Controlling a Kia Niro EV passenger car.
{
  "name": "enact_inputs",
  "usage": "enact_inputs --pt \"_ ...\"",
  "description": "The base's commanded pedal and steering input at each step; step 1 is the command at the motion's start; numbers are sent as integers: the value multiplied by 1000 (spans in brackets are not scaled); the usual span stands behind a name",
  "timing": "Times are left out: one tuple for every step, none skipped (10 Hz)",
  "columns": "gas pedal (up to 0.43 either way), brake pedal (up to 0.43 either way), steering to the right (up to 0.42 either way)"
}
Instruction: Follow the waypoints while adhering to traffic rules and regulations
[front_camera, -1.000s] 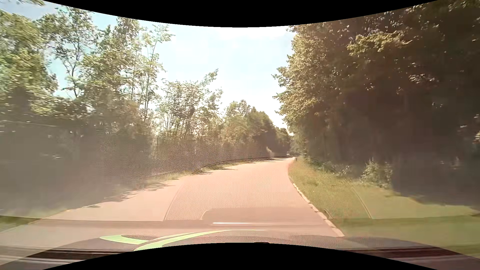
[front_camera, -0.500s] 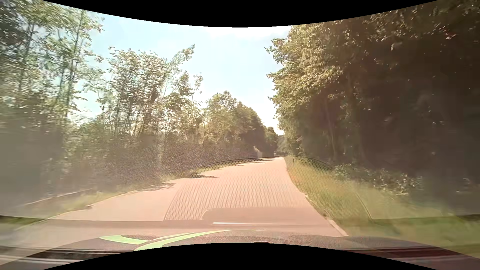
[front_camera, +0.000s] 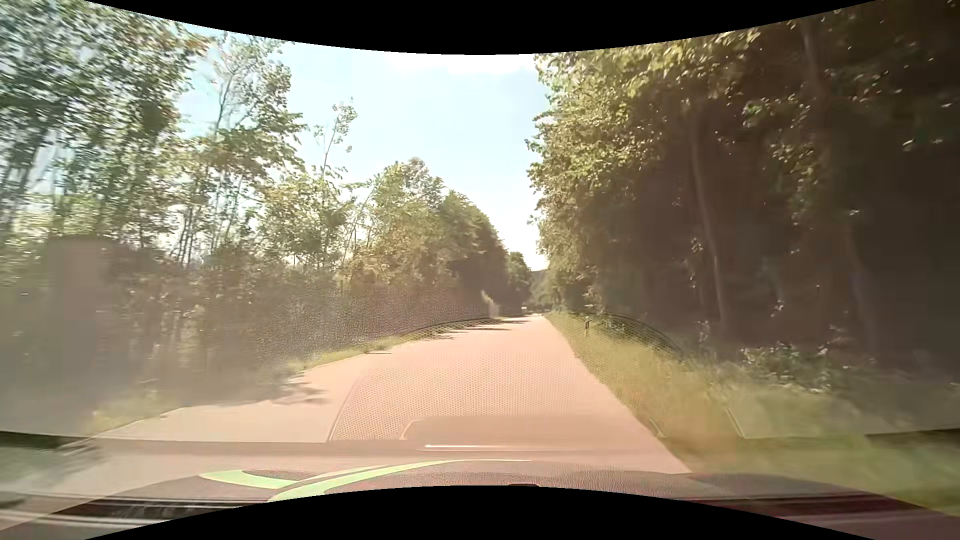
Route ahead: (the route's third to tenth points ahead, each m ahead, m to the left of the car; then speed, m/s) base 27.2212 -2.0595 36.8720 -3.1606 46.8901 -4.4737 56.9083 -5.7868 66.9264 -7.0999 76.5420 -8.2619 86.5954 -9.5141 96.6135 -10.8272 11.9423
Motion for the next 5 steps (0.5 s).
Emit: enact_inputs --pt "79 0 46" --pt "79 0 46" --pt "79 0 46" --pt "79 0 45" --pt "79 0 45"
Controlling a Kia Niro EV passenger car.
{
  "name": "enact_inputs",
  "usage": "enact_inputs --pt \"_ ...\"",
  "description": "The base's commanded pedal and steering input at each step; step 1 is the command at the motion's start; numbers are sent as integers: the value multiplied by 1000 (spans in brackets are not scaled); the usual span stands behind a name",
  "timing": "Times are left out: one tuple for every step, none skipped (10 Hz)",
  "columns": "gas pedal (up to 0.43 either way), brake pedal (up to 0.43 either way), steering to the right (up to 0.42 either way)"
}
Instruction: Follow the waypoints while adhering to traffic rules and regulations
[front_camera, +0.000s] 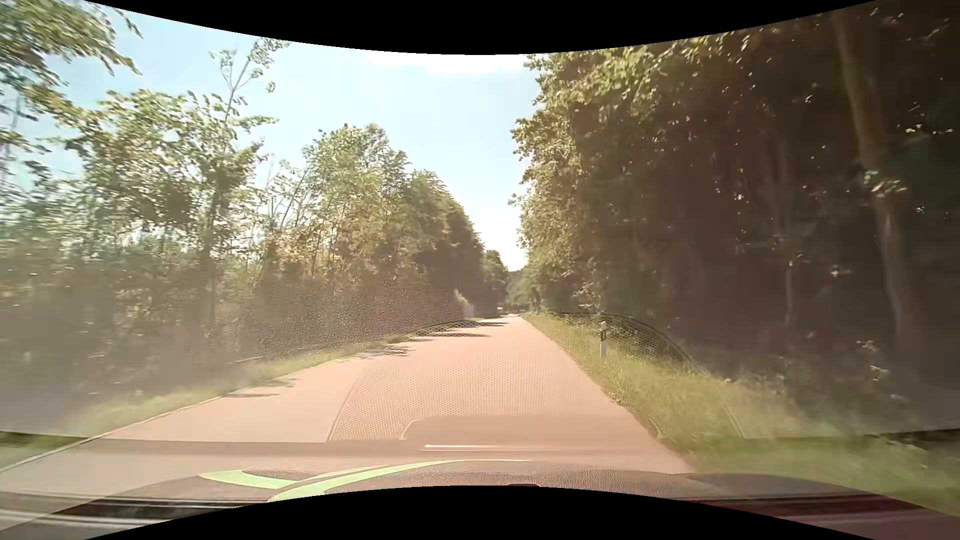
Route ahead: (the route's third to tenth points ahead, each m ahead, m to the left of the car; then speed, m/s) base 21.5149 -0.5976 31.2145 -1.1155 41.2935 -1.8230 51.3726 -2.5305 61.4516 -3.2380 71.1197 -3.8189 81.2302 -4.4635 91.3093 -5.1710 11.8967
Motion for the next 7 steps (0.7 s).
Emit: enact_inputs --pt "79 0 44" --pt "79 0 40" --pt "79 0 33" --pt "79 0 24" --pt "79 0 16" --pt "79 0 12" --pt "79 0 10"
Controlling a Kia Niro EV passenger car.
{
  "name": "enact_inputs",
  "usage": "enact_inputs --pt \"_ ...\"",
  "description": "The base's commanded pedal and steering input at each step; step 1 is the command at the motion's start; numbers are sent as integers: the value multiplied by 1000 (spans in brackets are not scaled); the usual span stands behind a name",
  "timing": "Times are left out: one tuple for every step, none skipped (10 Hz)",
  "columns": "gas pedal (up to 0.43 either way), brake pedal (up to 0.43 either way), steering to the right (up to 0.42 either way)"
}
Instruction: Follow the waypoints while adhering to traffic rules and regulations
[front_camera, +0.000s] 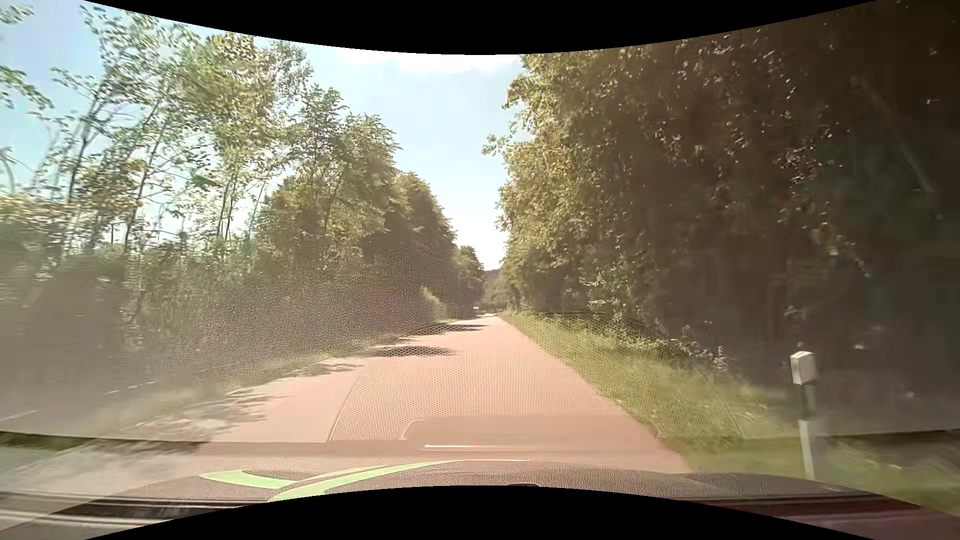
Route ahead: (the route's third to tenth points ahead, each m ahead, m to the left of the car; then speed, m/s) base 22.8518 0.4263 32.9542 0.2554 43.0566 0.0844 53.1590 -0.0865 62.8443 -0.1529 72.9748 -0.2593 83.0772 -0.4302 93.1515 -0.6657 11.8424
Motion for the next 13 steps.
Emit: enact_inputs --pt "79 0 9" --pt "79 0 8" --pt "79 0 8" --pt "79 0 8" --pt "79 0 8" --pt "79 0 8" --pt "79 0 8" --pt "79 0 8" --pt "79 0 8" --pt "79 0 8" --pt "79 0 7" --pt "79 0 3" --pt "79 0 -3"
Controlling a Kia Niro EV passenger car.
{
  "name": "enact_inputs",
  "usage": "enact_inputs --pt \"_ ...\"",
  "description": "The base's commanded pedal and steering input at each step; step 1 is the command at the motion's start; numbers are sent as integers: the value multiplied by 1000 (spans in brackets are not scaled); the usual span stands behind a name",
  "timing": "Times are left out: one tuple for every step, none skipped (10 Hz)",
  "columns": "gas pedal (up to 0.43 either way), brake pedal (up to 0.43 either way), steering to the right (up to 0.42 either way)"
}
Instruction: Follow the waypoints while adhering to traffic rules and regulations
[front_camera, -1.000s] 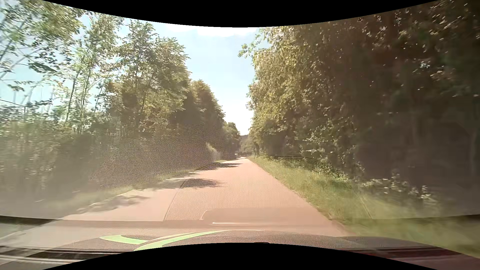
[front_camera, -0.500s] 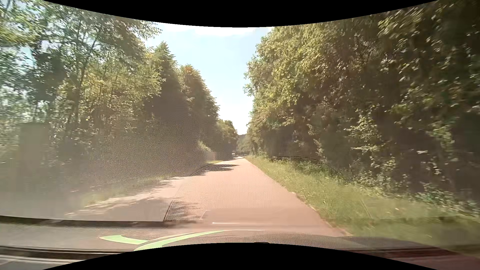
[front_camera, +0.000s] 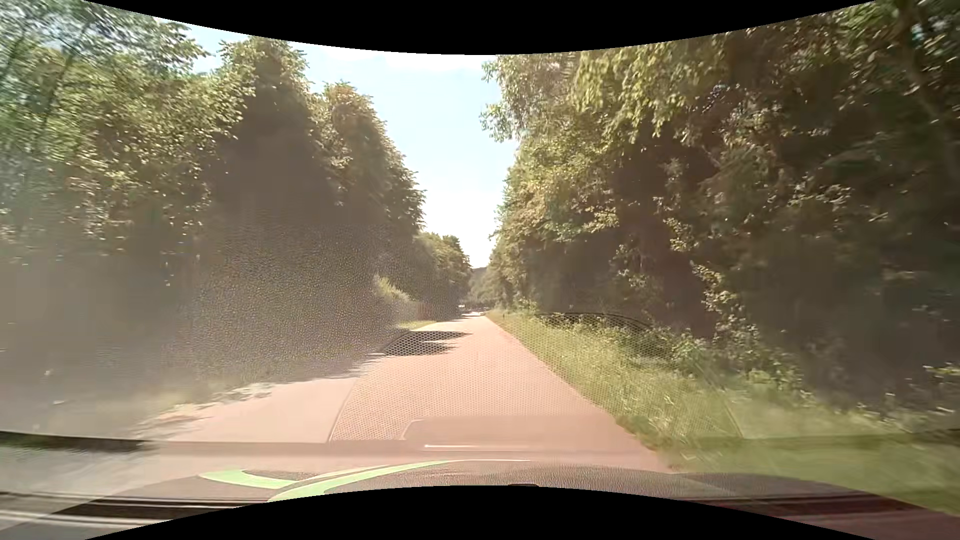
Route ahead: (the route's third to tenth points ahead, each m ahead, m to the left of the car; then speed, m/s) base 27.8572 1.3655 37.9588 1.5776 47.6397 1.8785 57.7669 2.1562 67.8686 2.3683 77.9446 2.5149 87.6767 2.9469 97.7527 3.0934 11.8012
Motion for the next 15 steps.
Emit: enact_inputs --pt "79 0 -5" --pt "79 0 -5" --pt "79 0 -5" --pt "79 0 -5" --pt "79 0 -6" --pt "79 0 -8" --pt "79 0 -8" --pt "79 0 -9" --pt "79 0 -8" --pt "79 0 -8" --pt "79 0 -7" --pt "79 0 -6" --pt "79 0 -7" --pt "79 0 -7" --pt "79 0 -7"
